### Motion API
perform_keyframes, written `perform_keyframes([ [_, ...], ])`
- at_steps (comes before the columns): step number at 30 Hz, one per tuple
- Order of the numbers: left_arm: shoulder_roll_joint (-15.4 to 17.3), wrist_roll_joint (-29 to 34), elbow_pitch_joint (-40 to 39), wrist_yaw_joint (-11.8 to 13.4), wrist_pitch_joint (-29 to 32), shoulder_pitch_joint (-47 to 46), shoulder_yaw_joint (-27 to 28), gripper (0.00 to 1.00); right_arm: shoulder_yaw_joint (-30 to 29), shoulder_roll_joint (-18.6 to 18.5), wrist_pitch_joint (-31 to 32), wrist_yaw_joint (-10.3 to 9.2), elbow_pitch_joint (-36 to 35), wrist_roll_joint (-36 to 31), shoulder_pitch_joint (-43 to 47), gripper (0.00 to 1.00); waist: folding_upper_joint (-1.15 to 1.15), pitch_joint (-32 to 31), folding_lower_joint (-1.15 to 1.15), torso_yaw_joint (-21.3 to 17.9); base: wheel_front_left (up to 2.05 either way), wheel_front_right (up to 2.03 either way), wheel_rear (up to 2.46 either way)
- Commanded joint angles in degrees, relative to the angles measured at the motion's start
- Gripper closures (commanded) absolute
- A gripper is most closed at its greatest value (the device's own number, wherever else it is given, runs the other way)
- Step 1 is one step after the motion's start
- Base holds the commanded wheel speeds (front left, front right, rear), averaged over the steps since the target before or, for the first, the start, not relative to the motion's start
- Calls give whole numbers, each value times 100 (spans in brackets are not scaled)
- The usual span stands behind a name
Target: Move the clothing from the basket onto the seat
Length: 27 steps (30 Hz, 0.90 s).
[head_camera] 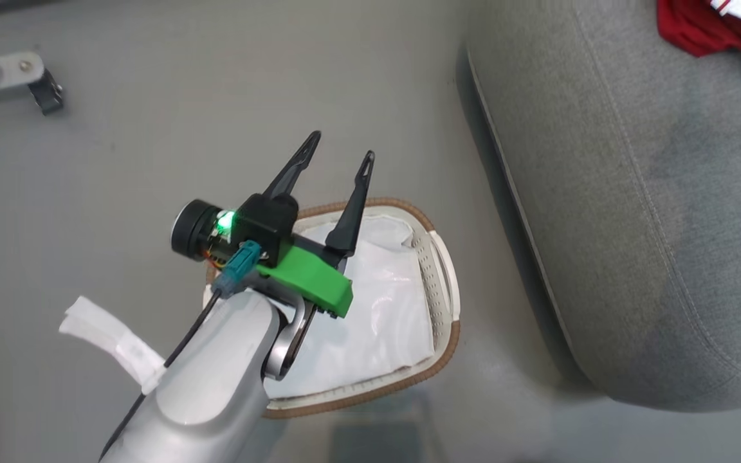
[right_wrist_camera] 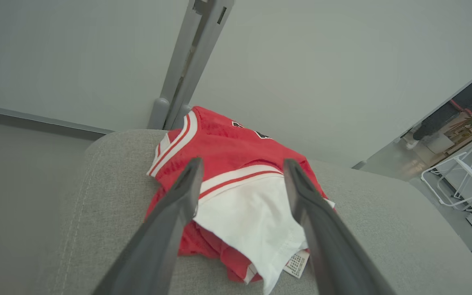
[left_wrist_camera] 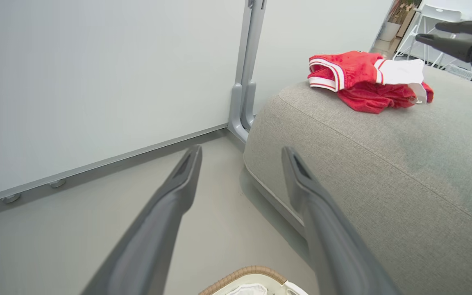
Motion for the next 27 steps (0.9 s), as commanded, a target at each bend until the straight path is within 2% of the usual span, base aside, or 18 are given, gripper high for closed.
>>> perform_keyframes([
  [1, -9, -37, -26, 18, -26, 203, 115, 0, 72, 64, -27, -8, -77, 107, 176, 0, 0, -541, 0, 224, 0, 0, 0],
  [11, -59, 44, -158, 120, -20, 1334, 1246, 0, 409, 699, -29, -8, -975, 979, 1070, 0, 0, -1496, 0, 758, 0, 0, 0],
  [22, -189, 328, -374, 71, -21, 2467, 2490, 0, 271, 1638, -28, -8, -2239, 1299, 2791, 0, 0, -2086, 0, 1059, 0, 0, 0],
  [27, -264, 536, -490, -9, -21, 2995, 2885, 0, 335, 1790, -28, -8, -2742, 1386, 3655, 0, 0, -2294, 0, 1082, 0, 0, 0],
])
